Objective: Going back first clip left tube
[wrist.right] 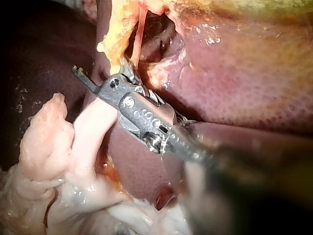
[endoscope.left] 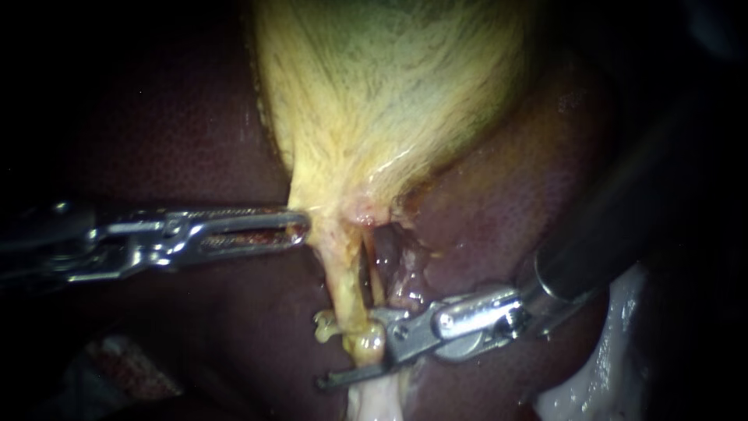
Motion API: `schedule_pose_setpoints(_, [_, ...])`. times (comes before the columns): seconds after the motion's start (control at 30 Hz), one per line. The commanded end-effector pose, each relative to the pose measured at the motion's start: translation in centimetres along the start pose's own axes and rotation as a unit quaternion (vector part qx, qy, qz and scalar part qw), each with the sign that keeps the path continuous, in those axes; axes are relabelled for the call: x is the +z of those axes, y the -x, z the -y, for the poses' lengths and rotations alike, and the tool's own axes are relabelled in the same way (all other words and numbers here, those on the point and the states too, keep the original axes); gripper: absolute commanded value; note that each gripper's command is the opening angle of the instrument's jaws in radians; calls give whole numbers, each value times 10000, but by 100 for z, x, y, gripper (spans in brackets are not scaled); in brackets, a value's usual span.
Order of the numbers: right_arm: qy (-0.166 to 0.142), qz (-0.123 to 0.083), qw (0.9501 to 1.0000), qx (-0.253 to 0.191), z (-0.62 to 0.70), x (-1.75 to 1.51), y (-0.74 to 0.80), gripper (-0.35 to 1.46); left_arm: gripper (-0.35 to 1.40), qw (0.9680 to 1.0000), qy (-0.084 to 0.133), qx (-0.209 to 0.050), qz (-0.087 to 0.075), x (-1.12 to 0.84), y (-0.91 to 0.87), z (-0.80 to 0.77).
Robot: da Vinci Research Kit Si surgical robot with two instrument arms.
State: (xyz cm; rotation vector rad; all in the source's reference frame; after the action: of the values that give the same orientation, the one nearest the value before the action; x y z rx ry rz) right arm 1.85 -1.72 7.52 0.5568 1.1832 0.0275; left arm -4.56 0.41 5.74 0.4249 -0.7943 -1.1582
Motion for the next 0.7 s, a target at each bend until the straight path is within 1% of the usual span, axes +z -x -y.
schedule_pose_setpoints(0.03, [5,2,10000,-1,0,0,0,60,-15,10000,2,-1,0,1,0,0])
schedule_pose_setpoints(0.2, [5,11,9994,-353,-1,1,0,60,-15,10000,2,-1,0,1,0,0])
schedule_pose_setpoints(0.33, [-14,20,9970,-768,-3,-1,2,60,-15,10000,2,-1,0,1,0,0])
schedule_pose_setpoints(0.5, [-17,20,9968,-799,-5,-4,6,60,-15,10000,2,-1,0,1,0,0])
schedule_pose_setpoints(0.53, [-15,13,9987,-504,-4,-3,5,60,-15,10000,2,-1,-1,1,0,0])
schedule_pose_setpoints(0.57, [-14,7,9996,-266,-4,-3,4,60,-15,10000,2,-1,-1,0,0,0])
schedule_pose_setpoints(0.6, [-13,-2,10000,62,-3,-3,3,60,-15,10000,1,0,-1,0,0,0])
schedule_pose_setpoints(0.63, [-12,-12,9991,420,-3,-3,1,60,-15,10000,1,0,-1,0,0,0])
schedule_pose_setpoints(0.67, [-12,-19,9976,688,-2,-4,-1,60,-15,10000,1,0,-1,0,0,0])
schedule_pose_setpoints(0.7, [-11,-27,9945,1042,-1,-4,-2,60,-15,10000,1,0,-1,0,0,0])
